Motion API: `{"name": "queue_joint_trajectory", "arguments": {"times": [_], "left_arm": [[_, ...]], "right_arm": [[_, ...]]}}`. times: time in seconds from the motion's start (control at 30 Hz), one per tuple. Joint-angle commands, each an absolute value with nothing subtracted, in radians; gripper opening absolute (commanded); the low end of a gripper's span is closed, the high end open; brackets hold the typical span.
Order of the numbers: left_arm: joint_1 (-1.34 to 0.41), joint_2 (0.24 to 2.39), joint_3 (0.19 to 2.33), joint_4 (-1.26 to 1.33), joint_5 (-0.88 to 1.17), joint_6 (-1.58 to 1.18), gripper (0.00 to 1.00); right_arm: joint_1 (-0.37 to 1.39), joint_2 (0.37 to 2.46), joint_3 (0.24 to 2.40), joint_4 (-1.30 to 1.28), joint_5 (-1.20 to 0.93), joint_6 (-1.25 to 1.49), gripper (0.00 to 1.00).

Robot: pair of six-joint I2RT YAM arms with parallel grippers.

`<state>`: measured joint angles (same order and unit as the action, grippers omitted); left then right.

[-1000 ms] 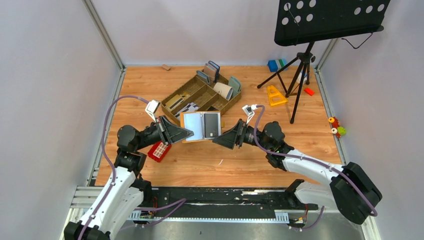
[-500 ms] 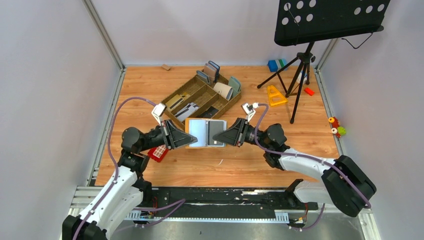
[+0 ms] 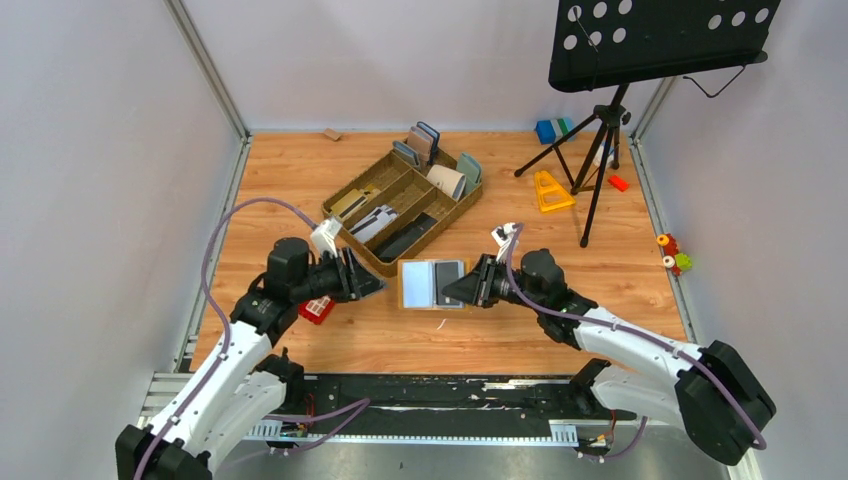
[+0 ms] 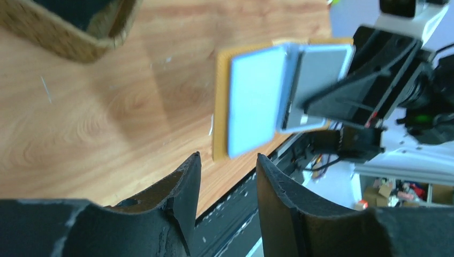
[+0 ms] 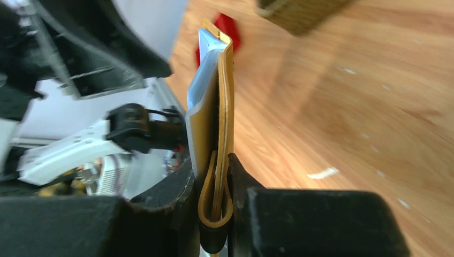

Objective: Take the credit cards out of the card holder
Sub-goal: Remove the credit card from the card holder.

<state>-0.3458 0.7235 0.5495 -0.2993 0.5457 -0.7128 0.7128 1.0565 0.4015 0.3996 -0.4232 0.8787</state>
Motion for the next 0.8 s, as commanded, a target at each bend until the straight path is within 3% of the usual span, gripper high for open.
{"name": "queue_joint_trajectory", "arguments": {"times": [0.0, 0.4, 0.77], "left_arm": [[-0.442, 0.678, 0.517, -0.291, 0.5, -0.67, 0.47], [-0.687, 0.806, 0.369, 0.198, 0.551, -0.883, 0.35], [-0.698, 0.822, 0.369, 0.258, 0.578, -0.943, 0.34]], "right_arm": [[0.723, 1.048, 0.433, 0.159, -0.312, 0.748, 0.0], [0.727, 1.116, 0.381, 0.428, -0.52, 0.842, 0.0], [0.746, 1.123, 0.331, 0.679, -0.639, 0.973, 0.0]]}}
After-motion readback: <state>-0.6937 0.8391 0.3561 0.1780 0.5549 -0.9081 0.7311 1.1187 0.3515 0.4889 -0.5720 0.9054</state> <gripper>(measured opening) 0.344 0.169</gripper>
